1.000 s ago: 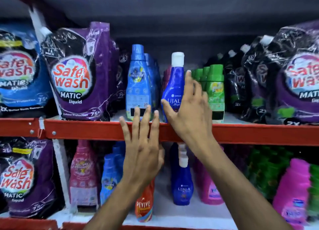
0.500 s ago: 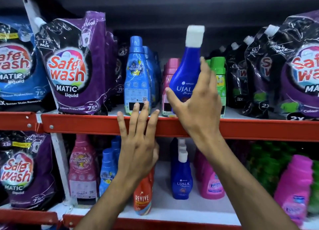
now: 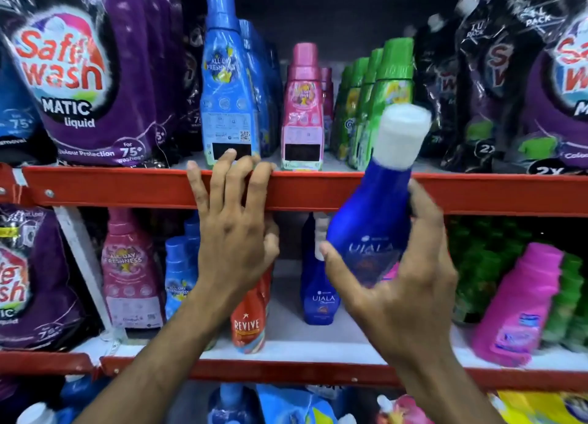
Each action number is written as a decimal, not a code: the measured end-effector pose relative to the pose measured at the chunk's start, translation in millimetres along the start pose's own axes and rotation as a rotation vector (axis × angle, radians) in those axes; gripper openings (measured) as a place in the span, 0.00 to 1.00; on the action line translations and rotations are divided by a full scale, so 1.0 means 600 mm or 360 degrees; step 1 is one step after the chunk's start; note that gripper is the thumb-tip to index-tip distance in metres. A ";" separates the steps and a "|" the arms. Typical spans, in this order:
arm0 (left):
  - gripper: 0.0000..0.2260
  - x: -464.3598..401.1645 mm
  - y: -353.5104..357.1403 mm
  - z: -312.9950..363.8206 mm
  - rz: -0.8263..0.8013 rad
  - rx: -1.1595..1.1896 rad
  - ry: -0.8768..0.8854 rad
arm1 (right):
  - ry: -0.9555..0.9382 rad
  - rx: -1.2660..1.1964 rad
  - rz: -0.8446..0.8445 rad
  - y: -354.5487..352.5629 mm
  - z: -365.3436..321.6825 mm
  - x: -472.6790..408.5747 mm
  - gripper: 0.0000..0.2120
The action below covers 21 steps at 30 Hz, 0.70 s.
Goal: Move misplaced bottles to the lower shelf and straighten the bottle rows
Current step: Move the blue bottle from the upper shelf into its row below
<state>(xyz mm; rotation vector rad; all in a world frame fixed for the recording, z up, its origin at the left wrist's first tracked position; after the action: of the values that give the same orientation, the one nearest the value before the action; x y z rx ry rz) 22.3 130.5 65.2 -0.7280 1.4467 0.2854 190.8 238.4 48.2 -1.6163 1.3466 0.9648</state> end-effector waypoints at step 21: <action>0.37 0.002 0.004 0.000 -0.0015 0.0024 0.0030 | 0.0581 0.0206 -0.0607 0.200 0.209 0.231 0.40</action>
<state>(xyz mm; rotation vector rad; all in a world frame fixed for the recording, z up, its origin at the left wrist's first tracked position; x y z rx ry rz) 21.2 131.7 63.5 -0.7267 1.4617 0.2607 84.3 288.8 -140.3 -1.9178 1.2361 0.3604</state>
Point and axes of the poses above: each hand's wrist, its own x-axis away from the middle knuckle, its own y-axis out of the palm, z = x × y, the point moved 9 cm from there along -x, towards the middle knuckle, and after that the axes turned 2 degrees about z, right-handed, at the moved point
